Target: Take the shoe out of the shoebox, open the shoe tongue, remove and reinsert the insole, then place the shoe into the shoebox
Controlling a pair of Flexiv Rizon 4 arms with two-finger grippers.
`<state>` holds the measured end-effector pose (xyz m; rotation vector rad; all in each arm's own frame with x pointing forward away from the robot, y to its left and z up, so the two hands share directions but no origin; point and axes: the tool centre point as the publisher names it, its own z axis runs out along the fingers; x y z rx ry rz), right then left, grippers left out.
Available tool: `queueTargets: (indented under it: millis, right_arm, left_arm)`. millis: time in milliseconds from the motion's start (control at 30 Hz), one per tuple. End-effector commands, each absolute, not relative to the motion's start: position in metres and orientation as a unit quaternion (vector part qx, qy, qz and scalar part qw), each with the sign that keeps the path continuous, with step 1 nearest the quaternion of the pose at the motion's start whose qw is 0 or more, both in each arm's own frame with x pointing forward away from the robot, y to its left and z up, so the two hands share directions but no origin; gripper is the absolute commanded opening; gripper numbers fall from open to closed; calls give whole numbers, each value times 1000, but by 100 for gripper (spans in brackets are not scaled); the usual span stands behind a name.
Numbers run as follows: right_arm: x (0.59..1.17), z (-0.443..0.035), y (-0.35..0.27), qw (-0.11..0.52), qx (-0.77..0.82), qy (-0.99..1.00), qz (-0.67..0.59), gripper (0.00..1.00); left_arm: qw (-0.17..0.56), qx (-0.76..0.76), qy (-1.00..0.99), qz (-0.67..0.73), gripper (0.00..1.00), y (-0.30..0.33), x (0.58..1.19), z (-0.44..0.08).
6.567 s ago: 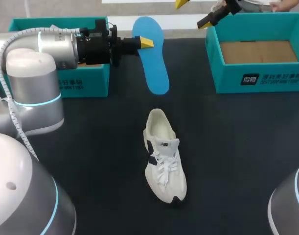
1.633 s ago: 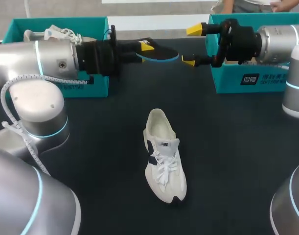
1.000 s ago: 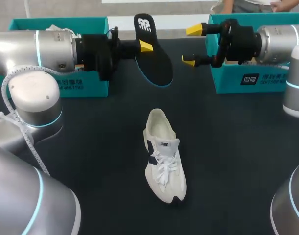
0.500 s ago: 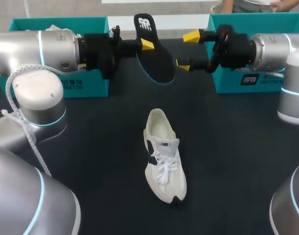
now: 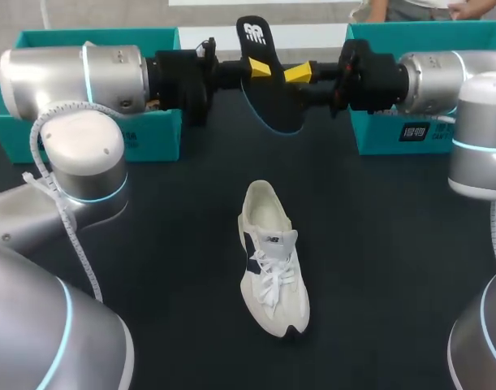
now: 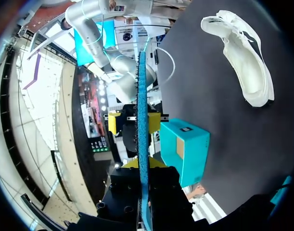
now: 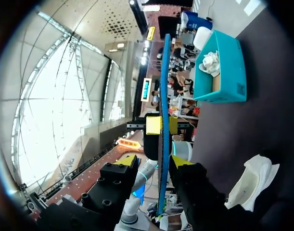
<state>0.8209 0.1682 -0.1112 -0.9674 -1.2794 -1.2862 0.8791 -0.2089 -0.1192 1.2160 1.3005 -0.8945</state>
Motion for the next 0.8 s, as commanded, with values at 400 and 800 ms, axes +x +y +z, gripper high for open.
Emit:
queueTargets:
  millis: [400,800]
  right_arm:
    - [829,-114,174,517,-401,-541,-529,26]
    - [825,-112,182,524,-394,-539,-529,12]
  left_arm:
    - [549,509,540,-385,0,-221,871,-113]
    - [553,502,535,-394,0,-228,877,-116]
